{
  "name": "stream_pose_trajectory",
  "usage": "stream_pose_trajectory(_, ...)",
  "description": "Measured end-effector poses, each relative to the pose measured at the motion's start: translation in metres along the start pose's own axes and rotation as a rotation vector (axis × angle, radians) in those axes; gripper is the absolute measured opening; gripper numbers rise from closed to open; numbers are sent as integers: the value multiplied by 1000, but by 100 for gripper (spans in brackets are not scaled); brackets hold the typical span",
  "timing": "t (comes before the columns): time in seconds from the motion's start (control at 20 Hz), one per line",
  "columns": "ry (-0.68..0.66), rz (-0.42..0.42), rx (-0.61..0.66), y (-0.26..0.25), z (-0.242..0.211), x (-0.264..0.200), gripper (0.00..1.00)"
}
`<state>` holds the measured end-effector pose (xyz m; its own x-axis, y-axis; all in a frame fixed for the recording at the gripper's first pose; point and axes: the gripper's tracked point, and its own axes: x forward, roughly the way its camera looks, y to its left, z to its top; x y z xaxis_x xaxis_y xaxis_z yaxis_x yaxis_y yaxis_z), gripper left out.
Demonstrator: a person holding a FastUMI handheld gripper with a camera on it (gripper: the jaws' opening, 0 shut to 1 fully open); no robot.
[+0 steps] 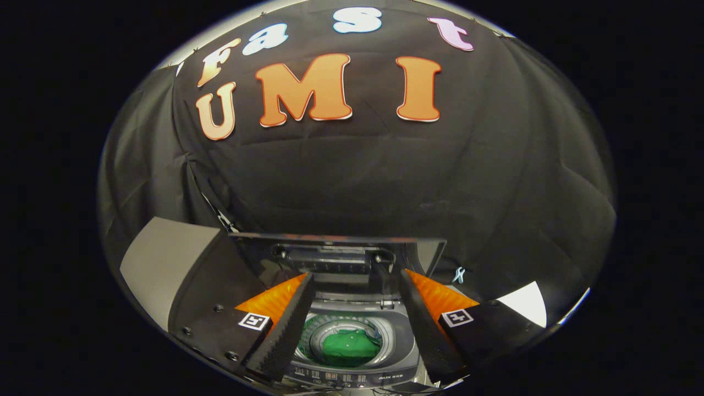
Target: Put the clothes into the washing machine and then close the washing machine lid.
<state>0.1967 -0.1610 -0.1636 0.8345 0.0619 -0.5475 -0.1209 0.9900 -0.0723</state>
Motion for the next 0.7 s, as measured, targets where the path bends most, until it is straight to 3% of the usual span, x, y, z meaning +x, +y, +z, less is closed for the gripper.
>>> stream_pose_trajectory(0.7, -53, -20, 22, 15, 40, 72, 98)
